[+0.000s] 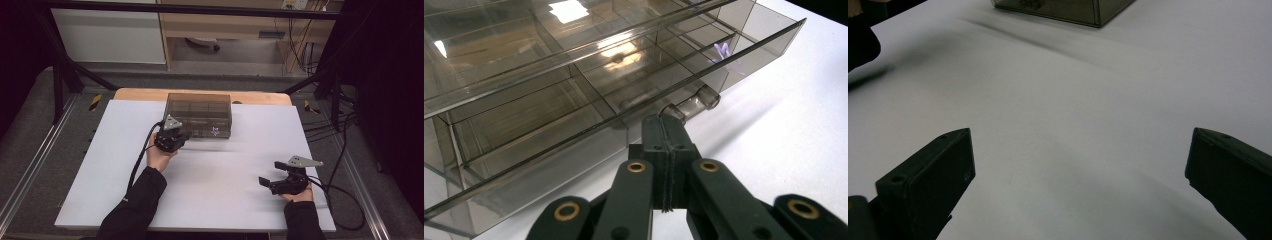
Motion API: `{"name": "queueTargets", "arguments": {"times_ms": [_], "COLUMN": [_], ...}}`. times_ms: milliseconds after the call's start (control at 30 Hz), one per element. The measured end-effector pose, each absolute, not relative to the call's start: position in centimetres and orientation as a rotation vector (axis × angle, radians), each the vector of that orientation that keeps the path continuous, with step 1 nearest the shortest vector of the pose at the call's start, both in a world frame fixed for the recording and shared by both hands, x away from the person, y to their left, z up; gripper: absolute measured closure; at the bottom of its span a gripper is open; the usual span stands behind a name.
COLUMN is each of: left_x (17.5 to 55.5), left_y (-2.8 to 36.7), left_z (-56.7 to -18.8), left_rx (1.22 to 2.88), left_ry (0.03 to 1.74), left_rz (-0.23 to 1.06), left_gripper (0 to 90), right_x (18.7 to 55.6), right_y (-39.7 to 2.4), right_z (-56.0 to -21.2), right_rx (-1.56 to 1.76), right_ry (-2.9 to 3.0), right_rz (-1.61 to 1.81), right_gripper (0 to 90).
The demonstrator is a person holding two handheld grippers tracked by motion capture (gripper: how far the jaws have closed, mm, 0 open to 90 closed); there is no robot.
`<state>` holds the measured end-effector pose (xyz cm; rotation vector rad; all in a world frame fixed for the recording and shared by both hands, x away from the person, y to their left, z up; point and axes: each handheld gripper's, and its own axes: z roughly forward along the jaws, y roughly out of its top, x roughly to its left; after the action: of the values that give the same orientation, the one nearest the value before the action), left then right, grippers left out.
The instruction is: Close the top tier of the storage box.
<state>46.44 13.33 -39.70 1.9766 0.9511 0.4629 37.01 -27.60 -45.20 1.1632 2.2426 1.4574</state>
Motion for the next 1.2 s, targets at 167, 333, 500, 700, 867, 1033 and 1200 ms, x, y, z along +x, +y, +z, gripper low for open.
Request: {"name": "queueTargets", "arguments": {"times_ms": [167,333,500,700,867,1033,1200], "left_x": [46.65,46.79,46.92,47.07,47.16,47.3,47.4], "left_y": [13.28,13.26,13.29,13.28,13.23,13.23,13.18], "left_z": [-39.67,-39.75,-39.8,-39.86,-39.96,-40.05,-40.08], "left_rx": [1.976,1.969,1.964,1.963,1.961,1.954,1.951], "left_ry": [0.952,0.955,0.953,0.953,0.953,0.954,0.956], "left_rz": [0.467,0.467,0.466,0.467,0.476,0.478,0.481], "left_gripper": [90.0,90.0,90.0,90.0,90.0,90.0,90.0], "right_x": [37.01,37.01,37.02,37.02,37.01,37.02,37.03], "right_y": [-27.59,-27.59,-27.59,-27.6,-27.6,-27.57,-27.57], "right_z": [-45.22,-45.2,-45.22,-45.21,-45.2,-45.23,-45.24], "right_rx": [1.163,1.163,1.162,1.164,1.163,1.165,1.165], "right_ry": [2.244,2.243,2.245,2.245,2.244,2.246,2.247], "right_rz": [1.456,1.457,1.456,1.455,1.456,1.455,1.454], "right_gripper": [0.2,0.2,0.2,0.2,0.2,0.2,0.2]}}
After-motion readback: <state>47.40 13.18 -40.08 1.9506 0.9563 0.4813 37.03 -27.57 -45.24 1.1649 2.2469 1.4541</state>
